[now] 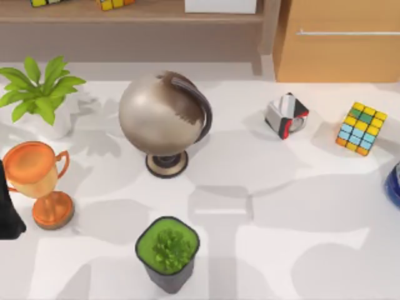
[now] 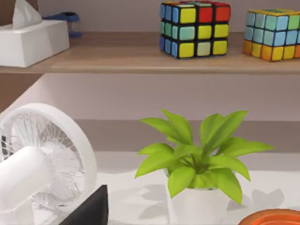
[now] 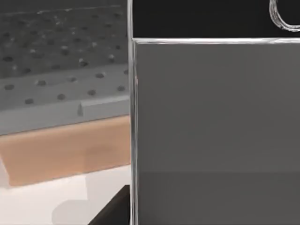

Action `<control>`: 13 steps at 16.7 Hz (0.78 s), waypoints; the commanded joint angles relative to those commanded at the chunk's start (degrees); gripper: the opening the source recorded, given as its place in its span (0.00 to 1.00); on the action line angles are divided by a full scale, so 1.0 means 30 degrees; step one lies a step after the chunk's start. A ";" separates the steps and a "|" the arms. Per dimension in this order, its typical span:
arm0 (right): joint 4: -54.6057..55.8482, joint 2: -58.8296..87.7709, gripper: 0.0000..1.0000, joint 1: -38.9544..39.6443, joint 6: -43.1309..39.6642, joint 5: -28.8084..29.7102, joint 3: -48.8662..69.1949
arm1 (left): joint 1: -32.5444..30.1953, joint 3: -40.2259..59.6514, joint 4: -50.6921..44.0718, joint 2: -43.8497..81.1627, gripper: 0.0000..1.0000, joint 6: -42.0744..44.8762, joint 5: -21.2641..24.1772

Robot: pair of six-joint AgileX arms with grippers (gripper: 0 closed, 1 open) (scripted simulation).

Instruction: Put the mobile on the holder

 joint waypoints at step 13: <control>0.1121 0.2099 0.30 -0.0316 0.1380 -0.0572 0.0705 | 0.0000 0.0000 0.0000 0.0000 1.00 0.0000 0.0000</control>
